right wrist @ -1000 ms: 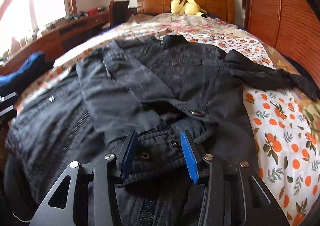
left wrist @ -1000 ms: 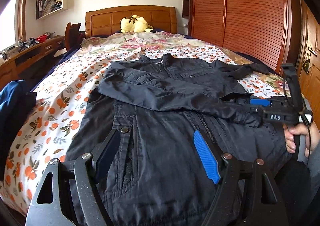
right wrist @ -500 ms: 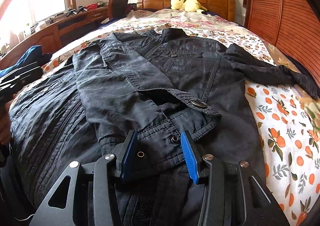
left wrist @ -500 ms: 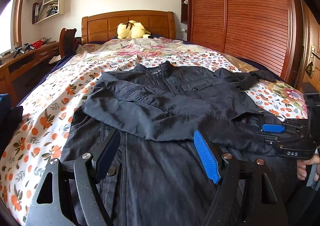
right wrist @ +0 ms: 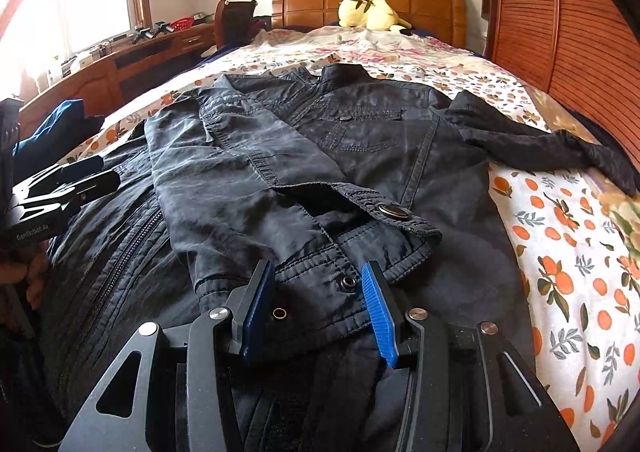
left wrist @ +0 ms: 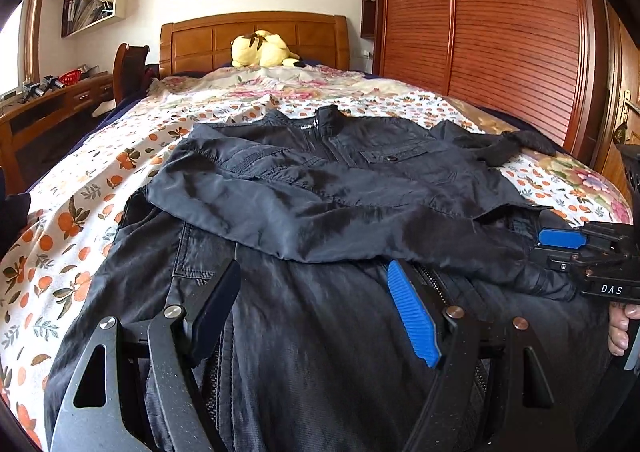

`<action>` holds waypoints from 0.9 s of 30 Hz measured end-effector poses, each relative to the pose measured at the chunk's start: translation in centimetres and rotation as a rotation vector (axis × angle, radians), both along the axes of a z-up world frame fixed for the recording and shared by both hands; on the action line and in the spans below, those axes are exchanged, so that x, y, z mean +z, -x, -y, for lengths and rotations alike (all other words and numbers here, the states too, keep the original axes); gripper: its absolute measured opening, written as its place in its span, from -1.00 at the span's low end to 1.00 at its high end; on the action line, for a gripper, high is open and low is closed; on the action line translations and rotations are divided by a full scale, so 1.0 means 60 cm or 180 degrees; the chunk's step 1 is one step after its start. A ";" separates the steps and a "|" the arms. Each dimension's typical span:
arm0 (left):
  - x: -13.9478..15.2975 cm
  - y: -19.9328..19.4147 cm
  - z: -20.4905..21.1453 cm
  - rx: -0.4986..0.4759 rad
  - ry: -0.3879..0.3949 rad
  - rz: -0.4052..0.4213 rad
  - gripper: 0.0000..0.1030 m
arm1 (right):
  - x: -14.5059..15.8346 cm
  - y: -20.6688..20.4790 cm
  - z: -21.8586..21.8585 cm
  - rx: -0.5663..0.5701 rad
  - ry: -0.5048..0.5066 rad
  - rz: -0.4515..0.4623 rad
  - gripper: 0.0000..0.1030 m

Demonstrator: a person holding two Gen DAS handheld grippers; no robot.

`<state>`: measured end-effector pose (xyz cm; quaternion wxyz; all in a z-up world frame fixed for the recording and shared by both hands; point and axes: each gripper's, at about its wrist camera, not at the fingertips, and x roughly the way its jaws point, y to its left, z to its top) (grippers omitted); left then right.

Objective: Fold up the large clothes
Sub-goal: 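Open the right tool and move it to the other sleeve's cuff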

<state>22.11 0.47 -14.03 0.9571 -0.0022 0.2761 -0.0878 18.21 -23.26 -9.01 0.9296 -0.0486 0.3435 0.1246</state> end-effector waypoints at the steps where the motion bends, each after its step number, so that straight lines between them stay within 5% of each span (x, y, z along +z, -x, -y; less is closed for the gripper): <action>1: 0.000 0.001 -0.001 -0.0002 0.0015 0.0011 0.49 | 0.003 0.004 0.002 0.0002 -0.0029 0.0020 -0.08; 6: -0.001 0.004 -0.009 0.0005 0.0114 0.0062 0.49 | 0.024 0.025 0.025 0.0034 -0.0055 0.0046 -0.04; 14: 0.002 0.012 -0.013 0.0006 0.0142 0.0151 0.49 | 0.123 0.023 0.123 -0.0206 0.0237 0.0341 0.45; 27: 0.003 0.021 -0.011 0.0026 0.0091 0.0222 0.49 | 0.155 -0.166 0.352 -0.1221 0.0622 0.0194 0.47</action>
